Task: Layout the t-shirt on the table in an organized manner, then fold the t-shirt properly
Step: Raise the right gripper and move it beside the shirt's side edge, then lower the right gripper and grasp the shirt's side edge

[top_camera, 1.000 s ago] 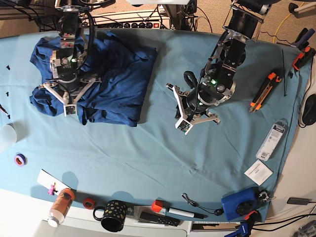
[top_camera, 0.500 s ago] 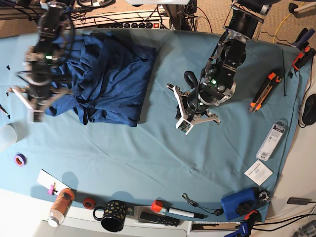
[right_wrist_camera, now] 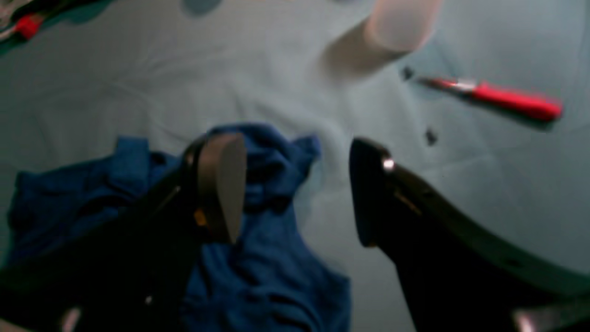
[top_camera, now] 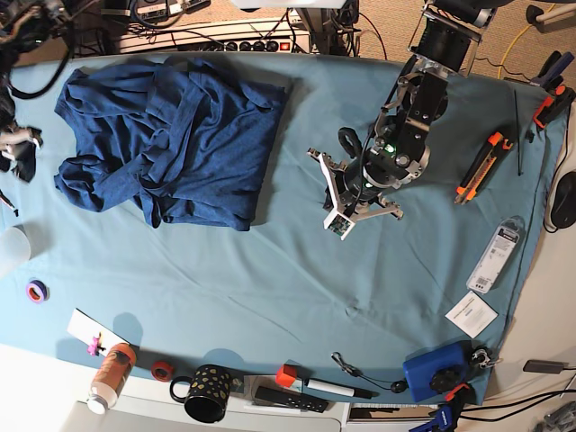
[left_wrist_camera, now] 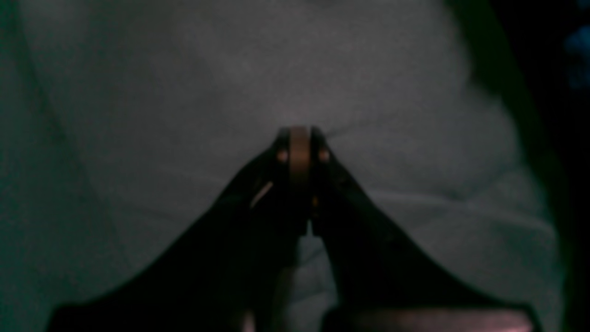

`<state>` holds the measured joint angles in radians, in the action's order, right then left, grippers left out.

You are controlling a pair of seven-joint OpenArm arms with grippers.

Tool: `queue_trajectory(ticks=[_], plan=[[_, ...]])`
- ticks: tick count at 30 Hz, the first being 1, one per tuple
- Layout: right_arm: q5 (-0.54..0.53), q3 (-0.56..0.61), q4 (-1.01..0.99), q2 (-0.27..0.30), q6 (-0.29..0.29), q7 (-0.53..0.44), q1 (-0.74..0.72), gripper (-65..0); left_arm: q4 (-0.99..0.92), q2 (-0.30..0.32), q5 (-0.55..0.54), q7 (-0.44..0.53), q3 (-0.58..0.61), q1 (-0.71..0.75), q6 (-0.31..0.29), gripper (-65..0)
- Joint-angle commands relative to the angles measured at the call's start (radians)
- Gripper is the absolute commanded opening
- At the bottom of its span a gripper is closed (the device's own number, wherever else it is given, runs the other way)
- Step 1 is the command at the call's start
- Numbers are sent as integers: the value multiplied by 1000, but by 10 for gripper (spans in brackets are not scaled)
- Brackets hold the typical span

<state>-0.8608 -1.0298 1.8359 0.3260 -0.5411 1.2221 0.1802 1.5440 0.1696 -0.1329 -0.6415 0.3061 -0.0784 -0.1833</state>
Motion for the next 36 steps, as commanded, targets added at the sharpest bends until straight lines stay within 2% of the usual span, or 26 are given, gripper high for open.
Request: queue_trajectory(ticks=[1,8,13,16,22,26,30,33,36], plan=[[-50,-6,-35,31,-18,-1,-3,-298,14,-1,-20,23,-3,-16,0,-650],[-257,-5,-401,122,-104,79,-26,-298,14,-1,-40,22,-3,-16,-1,-650],[-332,-5,-594,156,-140,142,-79,-298,14,-3,-42,23,-3,-16,0,-650],[-335,6,-651,153,-144,155,-98,-298,14,-5,-60,23,-3,-16,-1,-647],[-277,94,-673,153,-143,142,-97,-298,14,-9,-62,22,-3,-16,-7,-549],[-183,146,-673,153,-143,80,-97,-298,14,-9,-63,22,-3,-16,-54,-546],[-98,173,-673,153,-135,44,-97,-298,14,-9,-63,22,-3,-16,-53,-546],[-119,174,-673,151,-135,44,-97,-298,14,-9,-63,22,-3,-16,-53,-546],[-183,174,-673,144,-137,93,-97,-298,14,-9,-63,23,-3,-16,-53,-546]])
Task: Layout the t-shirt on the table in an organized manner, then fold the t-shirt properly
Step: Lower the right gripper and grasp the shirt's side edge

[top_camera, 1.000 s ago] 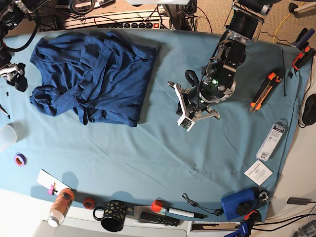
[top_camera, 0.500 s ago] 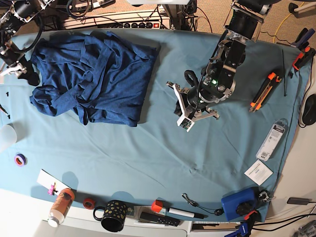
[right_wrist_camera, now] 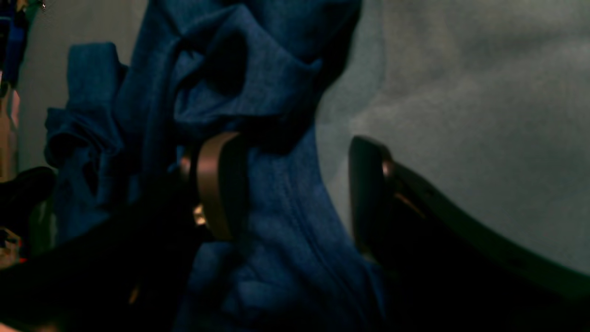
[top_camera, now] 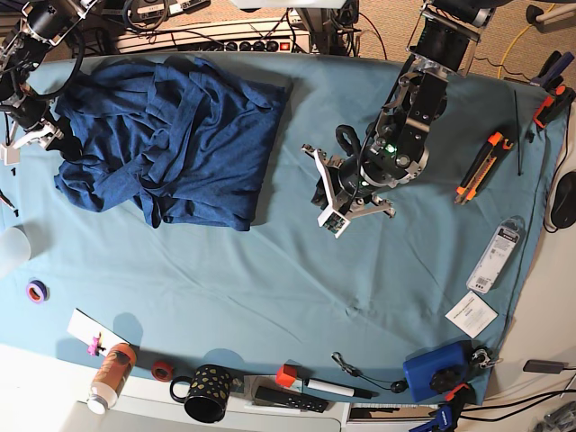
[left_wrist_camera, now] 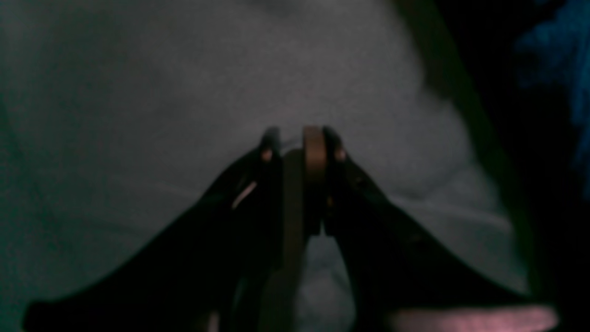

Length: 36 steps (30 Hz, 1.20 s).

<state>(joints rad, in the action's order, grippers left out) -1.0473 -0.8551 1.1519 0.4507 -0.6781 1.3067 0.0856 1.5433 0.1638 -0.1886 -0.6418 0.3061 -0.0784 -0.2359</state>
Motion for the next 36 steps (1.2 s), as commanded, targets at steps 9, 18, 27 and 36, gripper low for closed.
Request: queue_trajectory(ticks=[9,18,27,36], plan=[[-37,51,11,-56,-7,50,-3,-298,15,-3,-15,23,-3,-16,-1,-546],[-36,188,11,-75,-8,17,-5,-298,15,-3,-14,23,-3,-16,-1,-546],[-71,192,11,-74,-7,37,-5,-612,15,-3,-14,23,-3,-16,-1,-546],[-218,192,13,-75,-13,90,-5,-650,14,-2,-14,-8,-3,-16,-105,-627]])
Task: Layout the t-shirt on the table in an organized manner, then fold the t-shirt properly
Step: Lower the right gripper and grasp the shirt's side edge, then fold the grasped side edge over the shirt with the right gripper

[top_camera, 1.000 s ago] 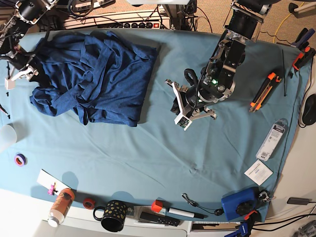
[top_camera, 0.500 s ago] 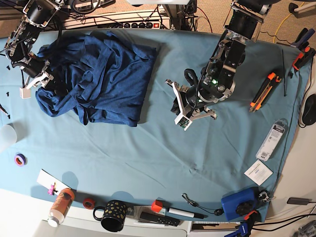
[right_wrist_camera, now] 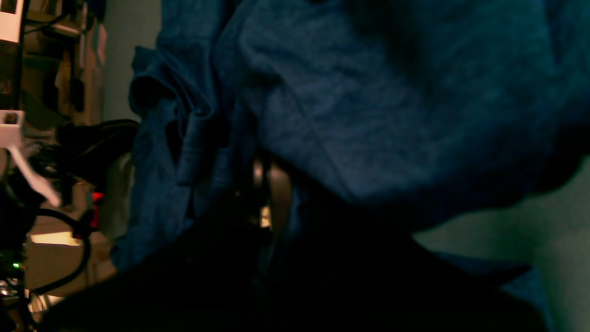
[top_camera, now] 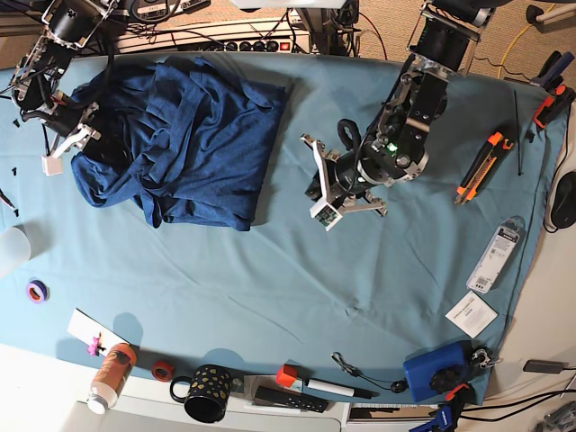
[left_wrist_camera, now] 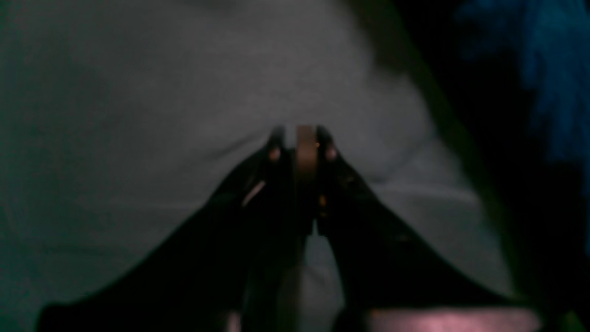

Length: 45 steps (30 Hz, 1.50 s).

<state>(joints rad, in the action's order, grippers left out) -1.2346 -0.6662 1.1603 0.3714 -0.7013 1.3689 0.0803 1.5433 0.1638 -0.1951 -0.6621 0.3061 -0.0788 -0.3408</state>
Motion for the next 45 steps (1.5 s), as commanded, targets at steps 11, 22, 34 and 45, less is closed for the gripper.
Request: queue_trajectory(ticks=[11,22,34,45], plan=[[-53,3,248,-92,3,27,1,-650,14,-3,-8,11,-3,-15,0,-627],[124,16,589,-312,9,27,4,-650,14,-3,-8,6,-3,-15,0,-627],[533,407,592,-324,127,-150,7,-650,14,-3,-8,5,-3,-15,0,-627],[882,680,593,-324,322,-212,-44,-650,14,-3,-8,5,-3,6,-1,-627]])
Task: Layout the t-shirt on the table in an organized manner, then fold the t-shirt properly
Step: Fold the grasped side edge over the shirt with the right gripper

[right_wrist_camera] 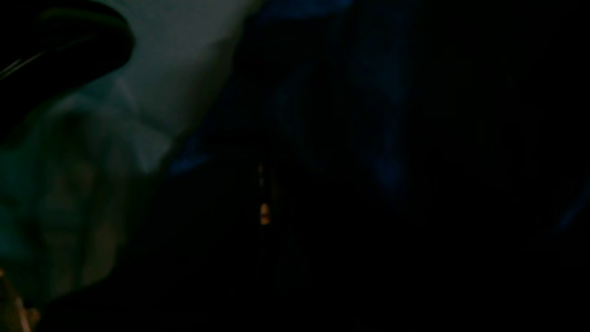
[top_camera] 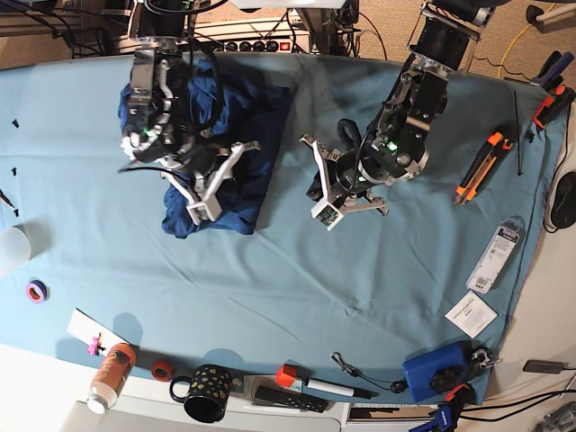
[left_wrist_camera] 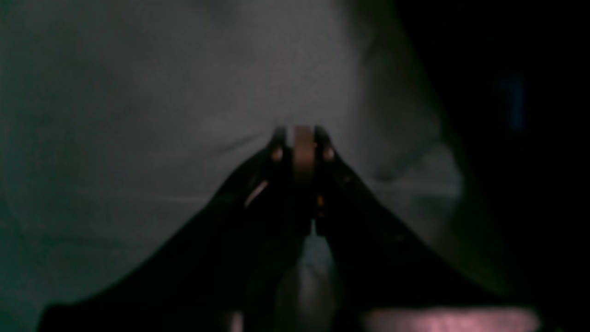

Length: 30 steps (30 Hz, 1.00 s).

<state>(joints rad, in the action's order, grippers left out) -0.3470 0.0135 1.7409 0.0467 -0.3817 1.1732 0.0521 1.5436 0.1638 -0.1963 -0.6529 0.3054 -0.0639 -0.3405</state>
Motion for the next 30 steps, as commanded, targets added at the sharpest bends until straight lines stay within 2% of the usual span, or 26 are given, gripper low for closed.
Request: queue_trajectory(ticks=[1,8,15,18,23,25,28,30], plan=[[13,16,13,0,11,-15,-23,-650,14,-3,-7,-3,-2,-4,-1,-627],[95,121,13,0,14,35,-81,-650,14,-3,-7,-3,-2,12,-1,-627],[229,237,13,0,54,77,-119,-650,14,-3,-7,-3,-2,11,-1,-626],[270,275,13,0,59,95,-131,-618,14,-2,-7,-3,-2,11,-1,-626],[292,315,13,0,60,96,-143,-613,14,-2,-7,-3,-2,11,-1,-626],[291,316,13,0,60,96,-147,-552,14,-3,-7,-3,-2,12,-1,-626],[291,314,13,0,59,90,-152,-391,14,-3,-7,-2,-2,12,-1,-626],[291,314,13,0,59,86,-153,-361,14,-3,-7,-1,-2,12,-1,-626]])
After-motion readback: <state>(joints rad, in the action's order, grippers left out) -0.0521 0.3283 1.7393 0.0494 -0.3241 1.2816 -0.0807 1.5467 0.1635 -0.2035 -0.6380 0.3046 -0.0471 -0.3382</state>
